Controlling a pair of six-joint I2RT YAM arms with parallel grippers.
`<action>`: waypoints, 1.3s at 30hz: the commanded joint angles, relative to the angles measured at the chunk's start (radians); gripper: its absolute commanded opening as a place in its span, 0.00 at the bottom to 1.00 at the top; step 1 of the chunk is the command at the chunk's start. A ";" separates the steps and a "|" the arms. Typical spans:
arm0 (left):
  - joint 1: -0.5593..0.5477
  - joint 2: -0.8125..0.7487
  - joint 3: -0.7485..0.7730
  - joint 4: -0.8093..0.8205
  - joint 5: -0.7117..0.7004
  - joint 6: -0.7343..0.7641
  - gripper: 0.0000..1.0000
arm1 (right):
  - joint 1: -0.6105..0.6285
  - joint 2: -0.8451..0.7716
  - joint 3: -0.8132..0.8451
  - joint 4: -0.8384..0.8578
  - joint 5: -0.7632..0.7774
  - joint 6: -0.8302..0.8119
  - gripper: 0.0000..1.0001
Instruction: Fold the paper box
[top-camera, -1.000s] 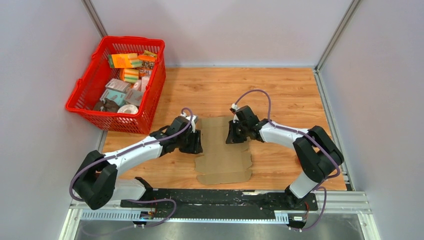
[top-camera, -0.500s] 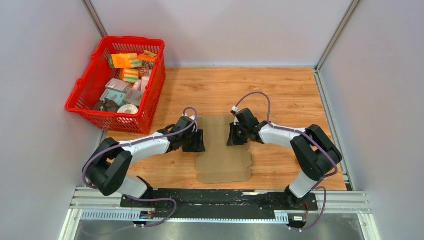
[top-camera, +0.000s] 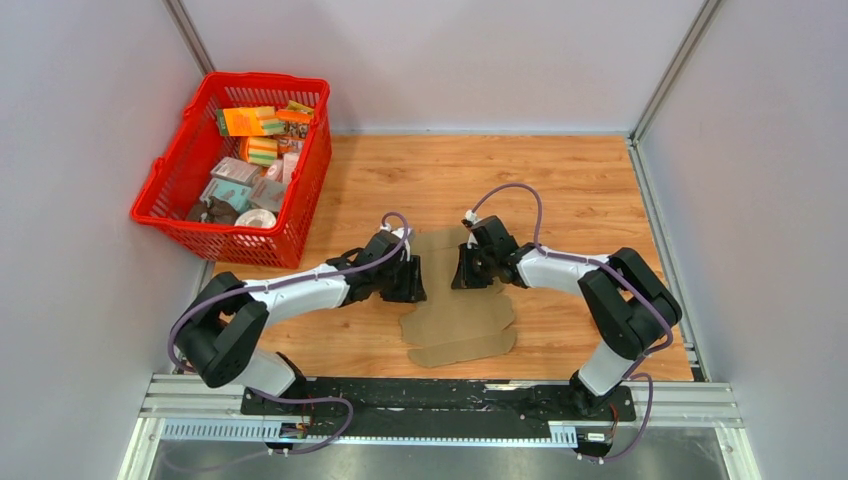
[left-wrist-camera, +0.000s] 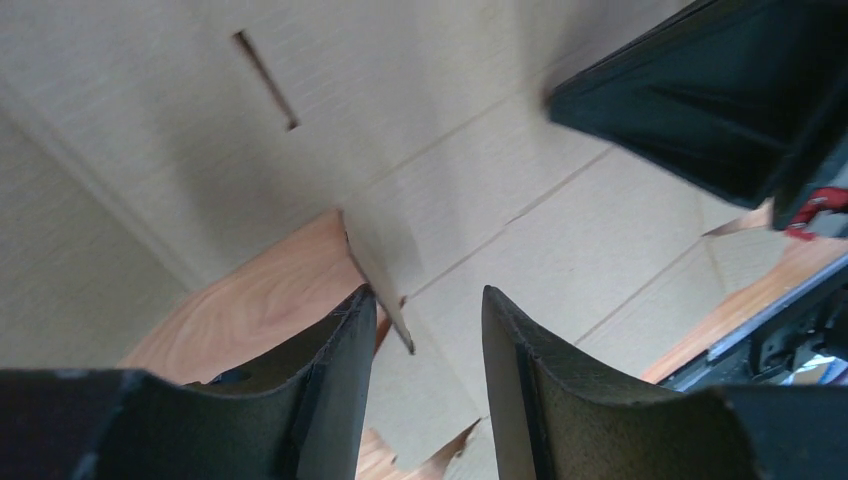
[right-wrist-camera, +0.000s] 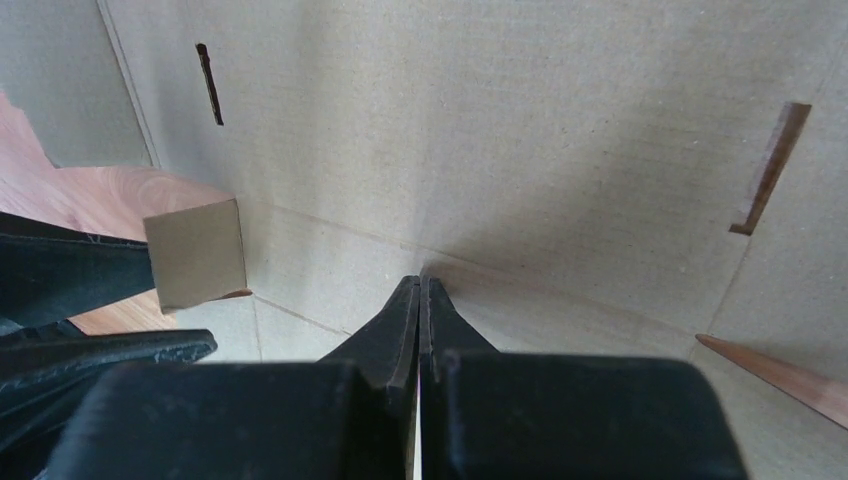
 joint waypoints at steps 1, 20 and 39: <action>-0.019 0.018 0.052 0.094 0.011 -0.034 0.51 | 0.007 0.026 -0.031 0.034 -0.001 0.022 0.00; -0.016 0.023 0.063 0.075 0.019 0.039 0.62 | 0.005 0.040 -0.050 0.054 -0.025 0.044 0.00; 0.266 0.225 0.464 -0.226 -0.007 0.306 0.58 | 0.004 -0.035 0.095 -0.108 -0.067 -0.082 0.22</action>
